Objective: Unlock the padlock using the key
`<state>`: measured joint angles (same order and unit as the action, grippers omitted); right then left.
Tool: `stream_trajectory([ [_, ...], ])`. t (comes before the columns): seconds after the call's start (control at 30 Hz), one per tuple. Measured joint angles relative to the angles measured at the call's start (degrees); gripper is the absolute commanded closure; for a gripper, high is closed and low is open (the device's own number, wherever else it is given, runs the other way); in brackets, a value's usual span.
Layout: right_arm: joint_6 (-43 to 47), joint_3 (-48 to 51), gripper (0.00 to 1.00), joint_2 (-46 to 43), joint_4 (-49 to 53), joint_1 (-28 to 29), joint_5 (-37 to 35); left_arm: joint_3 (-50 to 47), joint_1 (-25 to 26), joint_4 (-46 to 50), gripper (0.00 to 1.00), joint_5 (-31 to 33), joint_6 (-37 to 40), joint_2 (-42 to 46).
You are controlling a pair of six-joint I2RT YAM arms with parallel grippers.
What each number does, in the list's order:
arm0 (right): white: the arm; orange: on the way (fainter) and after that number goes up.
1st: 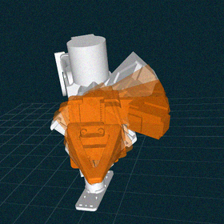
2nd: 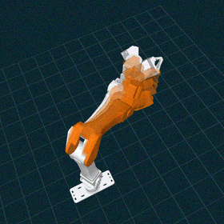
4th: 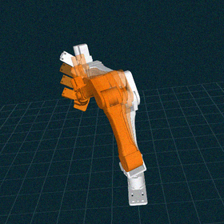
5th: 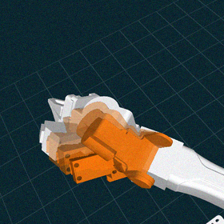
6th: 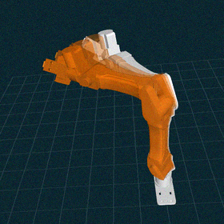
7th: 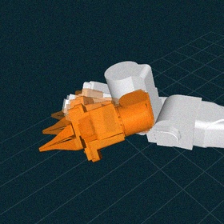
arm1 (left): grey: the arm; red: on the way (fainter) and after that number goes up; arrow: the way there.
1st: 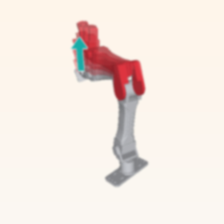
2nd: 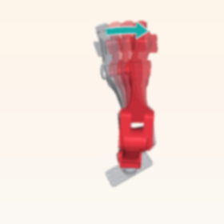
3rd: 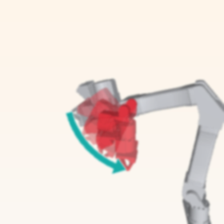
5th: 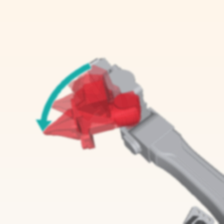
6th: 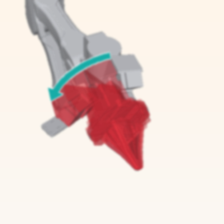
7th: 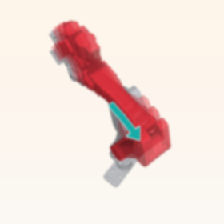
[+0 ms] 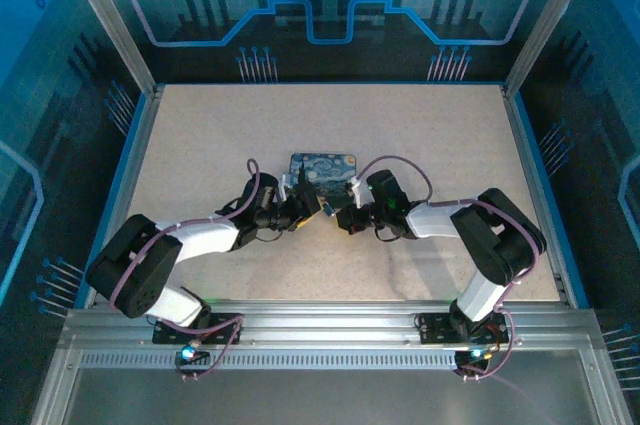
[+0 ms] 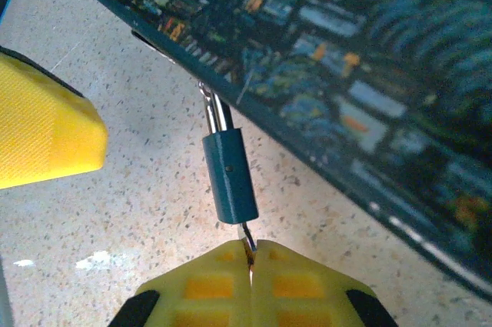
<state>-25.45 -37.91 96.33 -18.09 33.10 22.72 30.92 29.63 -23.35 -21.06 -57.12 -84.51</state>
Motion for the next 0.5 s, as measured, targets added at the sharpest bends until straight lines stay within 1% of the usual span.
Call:
stream_trajectory([
  [0.5,-14.4,-0.4,1.0,-2.4,3.2,1.6,1.8,-2.0,0.3,-5.2,0.46,0.0,-3.2,-3.5],
])
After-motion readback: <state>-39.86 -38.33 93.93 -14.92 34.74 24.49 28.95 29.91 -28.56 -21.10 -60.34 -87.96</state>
